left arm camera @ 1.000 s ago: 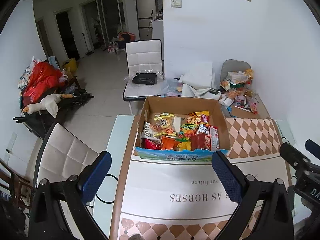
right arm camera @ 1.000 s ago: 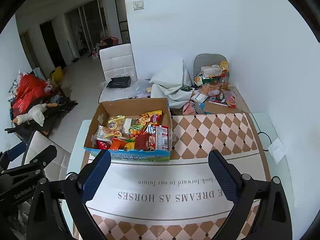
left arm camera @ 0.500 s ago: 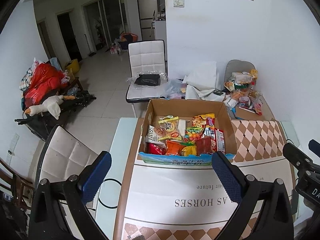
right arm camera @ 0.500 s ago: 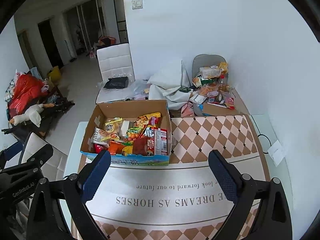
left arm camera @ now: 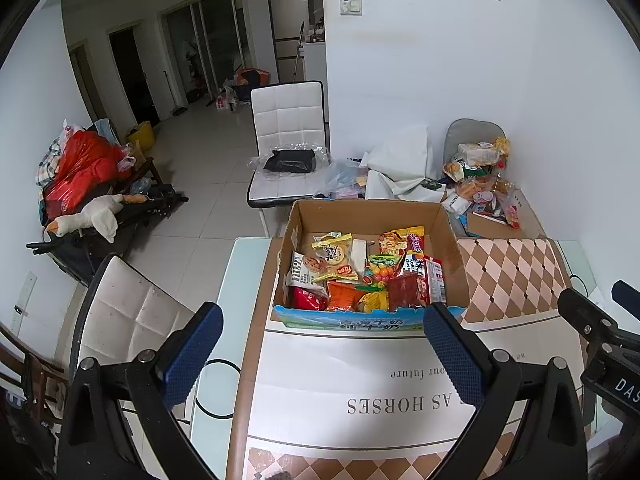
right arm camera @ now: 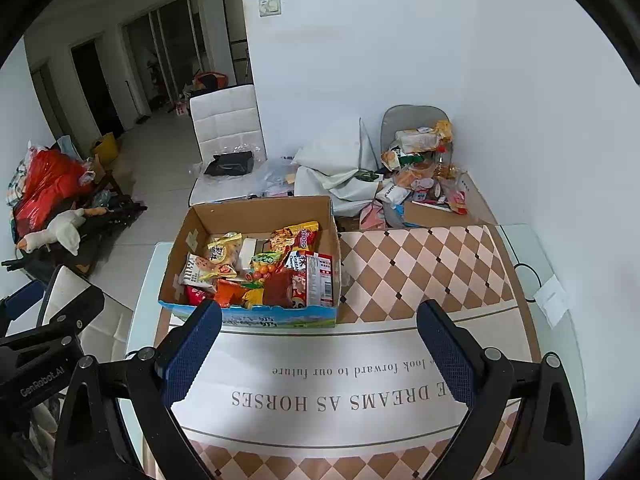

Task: Organize snacks

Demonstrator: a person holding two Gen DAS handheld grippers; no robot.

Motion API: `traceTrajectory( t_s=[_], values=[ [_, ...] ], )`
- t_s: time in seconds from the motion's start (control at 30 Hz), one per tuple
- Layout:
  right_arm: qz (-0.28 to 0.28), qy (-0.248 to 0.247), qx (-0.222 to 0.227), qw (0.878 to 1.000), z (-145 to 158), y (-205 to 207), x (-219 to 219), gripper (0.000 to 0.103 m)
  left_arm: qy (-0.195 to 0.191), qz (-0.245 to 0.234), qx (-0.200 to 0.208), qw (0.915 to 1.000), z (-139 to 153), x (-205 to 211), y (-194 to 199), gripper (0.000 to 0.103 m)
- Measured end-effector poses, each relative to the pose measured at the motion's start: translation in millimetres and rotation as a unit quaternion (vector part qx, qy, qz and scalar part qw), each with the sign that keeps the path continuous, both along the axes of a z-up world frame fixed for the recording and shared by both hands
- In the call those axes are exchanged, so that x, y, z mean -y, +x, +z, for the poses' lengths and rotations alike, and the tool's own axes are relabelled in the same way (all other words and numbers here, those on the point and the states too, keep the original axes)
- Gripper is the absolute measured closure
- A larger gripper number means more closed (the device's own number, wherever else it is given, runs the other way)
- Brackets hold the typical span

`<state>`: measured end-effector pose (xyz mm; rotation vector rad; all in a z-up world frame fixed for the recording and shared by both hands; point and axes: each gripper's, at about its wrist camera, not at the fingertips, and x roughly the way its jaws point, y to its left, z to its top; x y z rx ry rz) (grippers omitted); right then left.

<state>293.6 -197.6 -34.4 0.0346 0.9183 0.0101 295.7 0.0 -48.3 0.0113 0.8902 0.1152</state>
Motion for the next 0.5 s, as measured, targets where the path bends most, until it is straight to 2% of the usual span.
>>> traceTrajectory(
  t_s=[0.5],
  values=[
    [0.002,-0.001,0.001,1.000,0.4,-3.0,-1.2,0.003,-0.001,0.000,0.001,1.0000,0.1,0.4,-2.0,0.000]
  ],
)
